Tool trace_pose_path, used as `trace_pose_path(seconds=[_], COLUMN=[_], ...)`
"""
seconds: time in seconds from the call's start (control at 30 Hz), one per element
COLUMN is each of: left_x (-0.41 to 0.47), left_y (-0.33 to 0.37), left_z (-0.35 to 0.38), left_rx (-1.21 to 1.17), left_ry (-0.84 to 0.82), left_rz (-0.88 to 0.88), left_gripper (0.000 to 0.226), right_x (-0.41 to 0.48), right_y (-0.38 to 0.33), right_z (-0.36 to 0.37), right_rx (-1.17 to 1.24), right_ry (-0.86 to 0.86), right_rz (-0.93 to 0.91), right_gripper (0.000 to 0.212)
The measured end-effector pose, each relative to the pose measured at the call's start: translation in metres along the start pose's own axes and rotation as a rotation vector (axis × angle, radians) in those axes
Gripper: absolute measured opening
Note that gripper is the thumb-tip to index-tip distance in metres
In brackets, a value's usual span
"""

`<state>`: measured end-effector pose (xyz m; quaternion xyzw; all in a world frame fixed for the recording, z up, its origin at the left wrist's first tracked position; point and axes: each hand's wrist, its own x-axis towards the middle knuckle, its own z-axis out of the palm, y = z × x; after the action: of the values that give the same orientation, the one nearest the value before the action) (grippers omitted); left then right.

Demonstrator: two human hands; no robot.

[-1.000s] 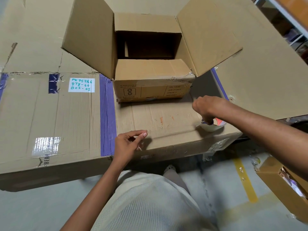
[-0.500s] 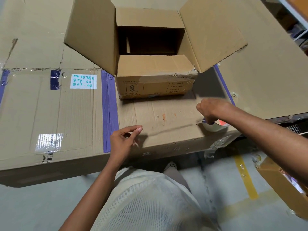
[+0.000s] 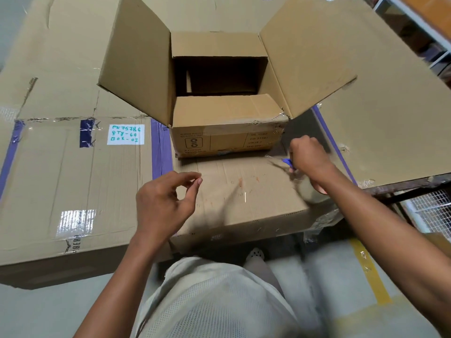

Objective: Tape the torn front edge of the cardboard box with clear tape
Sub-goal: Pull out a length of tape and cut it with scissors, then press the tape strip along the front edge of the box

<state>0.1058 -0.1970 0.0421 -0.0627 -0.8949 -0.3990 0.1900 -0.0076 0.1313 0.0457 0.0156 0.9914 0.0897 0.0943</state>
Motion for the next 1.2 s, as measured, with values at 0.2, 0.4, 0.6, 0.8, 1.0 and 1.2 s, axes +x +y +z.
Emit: trace_pose_path(seconds=[0.2,0.4,0.6,0.8,1.0,1.2], left_x=[0.018,0.041,0.059,0.078,0.082,0.084], left_y=[0.035,0.053,0.039,0.021,0.004,0.001], left_z=[-0.017,-0.003,0.007,0.007,0.014,0.041], left_rx=[0.154,0.038,-0.179,-0.317,-0.412,-0.543], left_ry=[-0.154,-0.294,-0.274,-0.146,-0.138,-0.009], left_rz=[0.261,0.243,-0.010,-0.198,-0.346,-0.503], left_gripper=[0.014,0.007,0.013,0.012,0.007,0.005], right_x=[-0.002,-0.073,-0.077,-0.070,-0.060,-0.031], right_y=[-0.011,-0.055,-0.045,-0.011,0.013,0.018], right_z=[0.012,-0.009,0.006,0.007,0.000,-0.010], right_rx=[0.276,1.464,1.639,1.508,1.495,1.446], right_ry=[-0.055,-0.434,-0.257,-0.197,-0.187,0.059], right_rz=[-0.063,-0.610,-0.245,-0.059,-0.046,0.047], right_gripper=[0.026,0.045,0.017,0.021,0.023,0.018])
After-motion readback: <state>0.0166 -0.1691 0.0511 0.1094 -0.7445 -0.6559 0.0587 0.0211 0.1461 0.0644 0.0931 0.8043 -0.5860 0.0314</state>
